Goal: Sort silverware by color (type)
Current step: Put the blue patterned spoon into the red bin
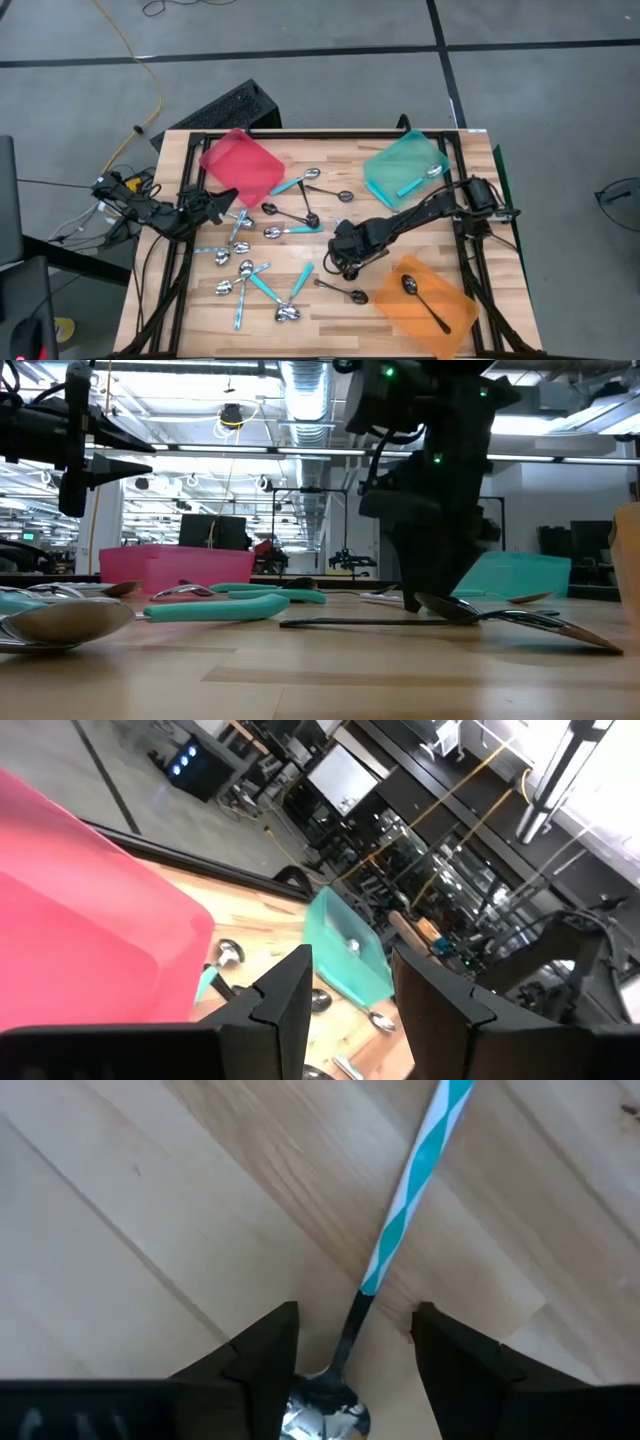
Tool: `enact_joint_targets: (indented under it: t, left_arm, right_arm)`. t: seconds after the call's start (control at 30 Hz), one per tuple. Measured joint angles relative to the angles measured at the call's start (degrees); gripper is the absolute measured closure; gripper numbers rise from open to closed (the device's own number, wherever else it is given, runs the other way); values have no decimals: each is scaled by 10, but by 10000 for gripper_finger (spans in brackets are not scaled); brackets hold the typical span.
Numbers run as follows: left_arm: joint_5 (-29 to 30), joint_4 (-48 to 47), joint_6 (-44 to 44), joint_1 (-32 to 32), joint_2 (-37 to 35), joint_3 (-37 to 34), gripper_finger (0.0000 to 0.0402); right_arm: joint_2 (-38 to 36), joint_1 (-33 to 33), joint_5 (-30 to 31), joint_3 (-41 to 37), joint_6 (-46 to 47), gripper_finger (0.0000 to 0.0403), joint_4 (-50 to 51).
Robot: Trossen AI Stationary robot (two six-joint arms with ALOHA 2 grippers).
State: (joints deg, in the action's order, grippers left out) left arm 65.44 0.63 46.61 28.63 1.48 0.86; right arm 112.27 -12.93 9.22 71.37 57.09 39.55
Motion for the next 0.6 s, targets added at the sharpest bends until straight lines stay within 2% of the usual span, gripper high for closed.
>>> enact_joint_targets:
  t: [0.17,0.3,0.5,0.6]
  left_arm:
    - [-30,4,0,0,0,1,278]
    - [-37,5,4,0,0,1,278]
    - [-37,5,9,0,0,1,278]
    - [-37,5,18,0,0,1,278]
  right_arm:
    - [1,1,-22,0,52,228,3]
    - [1,9,-35,0,92,287,6]
    - [2,11,-37,-1,94,374,4]
    - [2,11,-38,-1,87,378,2]
